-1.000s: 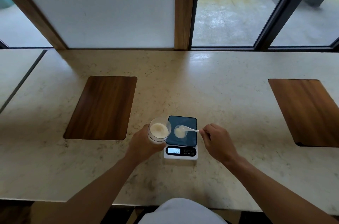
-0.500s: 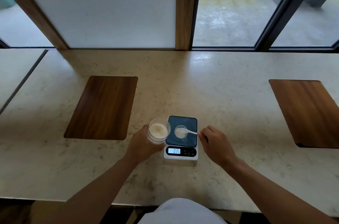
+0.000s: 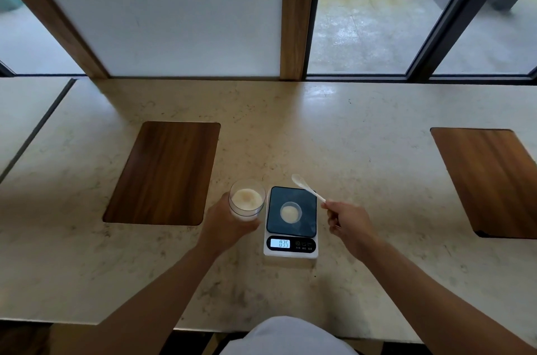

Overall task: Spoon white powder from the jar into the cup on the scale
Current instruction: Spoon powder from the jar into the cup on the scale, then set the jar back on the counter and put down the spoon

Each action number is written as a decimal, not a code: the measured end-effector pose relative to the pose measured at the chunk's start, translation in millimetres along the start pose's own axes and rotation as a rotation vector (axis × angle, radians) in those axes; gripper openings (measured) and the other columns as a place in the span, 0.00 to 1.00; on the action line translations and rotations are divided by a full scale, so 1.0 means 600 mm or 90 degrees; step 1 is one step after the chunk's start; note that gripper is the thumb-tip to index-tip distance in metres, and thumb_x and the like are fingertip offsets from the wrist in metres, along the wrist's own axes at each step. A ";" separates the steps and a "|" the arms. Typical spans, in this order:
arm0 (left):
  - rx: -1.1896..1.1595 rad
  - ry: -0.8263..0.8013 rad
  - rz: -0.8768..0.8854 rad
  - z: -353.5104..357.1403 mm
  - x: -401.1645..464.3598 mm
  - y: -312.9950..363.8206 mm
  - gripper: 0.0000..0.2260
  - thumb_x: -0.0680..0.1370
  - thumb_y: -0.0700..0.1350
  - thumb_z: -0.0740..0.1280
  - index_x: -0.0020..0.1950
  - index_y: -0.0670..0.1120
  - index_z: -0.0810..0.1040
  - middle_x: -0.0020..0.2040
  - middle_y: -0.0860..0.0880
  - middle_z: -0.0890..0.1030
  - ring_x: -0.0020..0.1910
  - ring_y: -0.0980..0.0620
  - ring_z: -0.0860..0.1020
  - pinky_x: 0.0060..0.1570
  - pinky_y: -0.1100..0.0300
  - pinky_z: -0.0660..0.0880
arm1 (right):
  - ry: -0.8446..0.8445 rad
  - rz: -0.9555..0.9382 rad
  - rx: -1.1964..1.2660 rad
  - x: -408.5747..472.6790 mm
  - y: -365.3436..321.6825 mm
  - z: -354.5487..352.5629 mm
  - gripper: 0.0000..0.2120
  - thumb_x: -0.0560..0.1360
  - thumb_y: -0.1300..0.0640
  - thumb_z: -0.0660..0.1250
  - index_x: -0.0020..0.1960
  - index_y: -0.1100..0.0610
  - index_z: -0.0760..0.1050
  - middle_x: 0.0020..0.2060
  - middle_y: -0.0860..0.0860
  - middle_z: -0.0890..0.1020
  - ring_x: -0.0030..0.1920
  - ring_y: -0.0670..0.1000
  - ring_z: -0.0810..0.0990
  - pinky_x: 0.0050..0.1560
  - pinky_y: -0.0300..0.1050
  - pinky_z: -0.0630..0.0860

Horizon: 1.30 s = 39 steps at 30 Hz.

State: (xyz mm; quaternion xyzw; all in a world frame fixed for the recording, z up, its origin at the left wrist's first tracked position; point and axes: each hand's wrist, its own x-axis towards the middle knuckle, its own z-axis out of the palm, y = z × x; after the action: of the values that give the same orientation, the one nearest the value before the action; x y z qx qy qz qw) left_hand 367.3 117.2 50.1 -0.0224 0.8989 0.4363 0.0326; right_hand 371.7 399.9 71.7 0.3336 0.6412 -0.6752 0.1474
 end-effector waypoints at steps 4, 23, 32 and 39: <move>-0.005 -0.003 0.002 -0.008 0.023 -0.002 0.33 0.59 0.57 0.80 0.61 0.52 0.73 0.52 0.54 0.81 0.49 0.54 0.80 0.51 0.53 0.79 | -0.049 0.055 0.106 0.006 -0.014 0.028 0.13 0.79 0.58 0.65 0.44 0.64 0.85 0.33 0.52 0.73 0.36 0.50 0.70 0.41 0.47 0.71; -0.022 0.024 0.045 -0.068 0.252 -0.024 0.36 0.60 0.53 0.82 0.64 0.51 0.71 0.54 0.55 0.80 0.51 0.58 0.78 0.50 0.68 0.72 | -0.140 0.022 0.075 0.089 -0.099 0.180 0.09 0.78 0.60 0.66 0.48 0.63 0.84 0.29 0.50 0.70 0.28 0.47 0.66 0.30 0.43 0.64; -0.016 0.045 0.034 -0.102 0.433 -0.037 0.34 0.58 0.57 0.81 0.61 0.52 0.74 0.50 0.59 0.79 0.48 0.61 0.77 0.44 0.71 0.70 | -0.143 -0.048 -0.003 0.185 -0.175 0.276 0.08 0.75 0.60 0.68 0.43 0.65 0.83 0.30 0.55 0.72 0.30 0.50 0.68 0.31 0.44 0.65; -0.001 0.061 0.035 -0.109 0.570 -0.084 0.38 0.59 0.59 0.81 0.64 0.51 0.72 0.55 0.55 0.79 0.52 0.55 0.78 0.51 0.59 0.77 | -0.146 -0.087 -0.044 0.287 -0.223 0.355 0.07 0.74 0.59 0.70 0.39 0.61 0.83 0.29 0.54 0.74 0.30 0.50 0.69 0.29 0.41 0.67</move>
State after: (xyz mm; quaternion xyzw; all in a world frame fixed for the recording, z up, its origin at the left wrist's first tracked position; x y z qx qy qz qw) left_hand 27.2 30.5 24.3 -0.0187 0.8994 0.4361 -0.0225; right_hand 105.9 251.7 54.9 0.2044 0.6643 -0.6947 0.1850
